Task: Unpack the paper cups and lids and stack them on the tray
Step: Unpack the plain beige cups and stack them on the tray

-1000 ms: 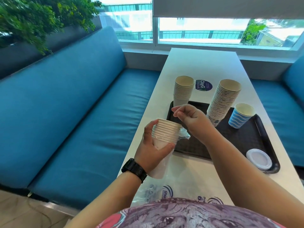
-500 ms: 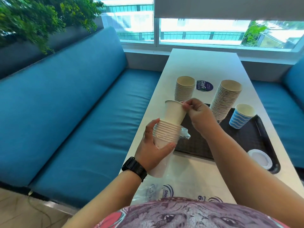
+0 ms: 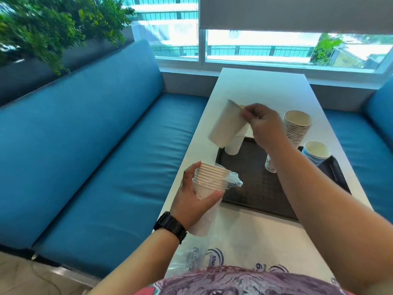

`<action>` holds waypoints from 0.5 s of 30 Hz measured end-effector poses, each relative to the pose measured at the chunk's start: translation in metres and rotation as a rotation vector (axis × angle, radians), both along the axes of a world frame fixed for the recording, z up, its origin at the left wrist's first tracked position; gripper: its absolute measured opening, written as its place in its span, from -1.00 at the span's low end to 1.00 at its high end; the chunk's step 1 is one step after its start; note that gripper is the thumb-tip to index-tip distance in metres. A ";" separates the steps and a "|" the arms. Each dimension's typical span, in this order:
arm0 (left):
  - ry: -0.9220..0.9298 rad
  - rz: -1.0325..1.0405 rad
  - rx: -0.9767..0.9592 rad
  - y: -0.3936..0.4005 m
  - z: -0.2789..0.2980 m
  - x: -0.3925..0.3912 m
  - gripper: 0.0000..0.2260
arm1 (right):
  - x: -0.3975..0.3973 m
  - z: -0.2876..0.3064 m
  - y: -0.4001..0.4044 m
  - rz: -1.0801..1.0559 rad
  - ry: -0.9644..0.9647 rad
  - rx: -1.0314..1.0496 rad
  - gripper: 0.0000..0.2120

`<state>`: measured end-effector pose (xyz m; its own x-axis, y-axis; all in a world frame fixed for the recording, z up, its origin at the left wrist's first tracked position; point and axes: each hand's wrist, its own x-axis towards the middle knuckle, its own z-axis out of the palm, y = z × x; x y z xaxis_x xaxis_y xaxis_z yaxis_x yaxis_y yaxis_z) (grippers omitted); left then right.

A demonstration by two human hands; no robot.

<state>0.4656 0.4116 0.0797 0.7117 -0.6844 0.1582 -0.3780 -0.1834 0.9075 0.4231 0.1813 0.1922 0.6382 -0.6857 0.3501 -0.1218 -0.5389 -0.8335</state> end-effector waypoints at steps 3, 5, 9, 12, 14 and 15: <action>0.016 0.010 -0.014 -0.001 0.000 0.000 -0.27 | 0.017 0.029 -0.021 -0.127 -0.007 -0.237 -0.82; 0.023 0.016 -0.014 -0.003 0.000 0.002 -0.27 | 0.028 0.039 -0.036 -0.187 0.026 -0.382 -0.77; 0.030 0.028 -0.009 -0.005 -0.001 0.005 -0.27 | 0.045 0.037 -0.058 -0.198 0.188 -0.592 -0.74; 0.044 0.031 0.002 -0.005 -0.004 0.007 -0.27 | 0.051 0.017 -0.060 -0.136 0.329 -0.646 -0.77; 0.051 0.037 -0.001 -0.004 -0.006 0.009 -0.27 | 0.054 0.002 -0.060 -0.104 0.419 -0.637 -0.79; 0.048 0.040 0.001 -0.004 -0.006 0.010 -0.27 | 0.054 -0.005 -0.060 -0.096 0.457 -0.629 -0.79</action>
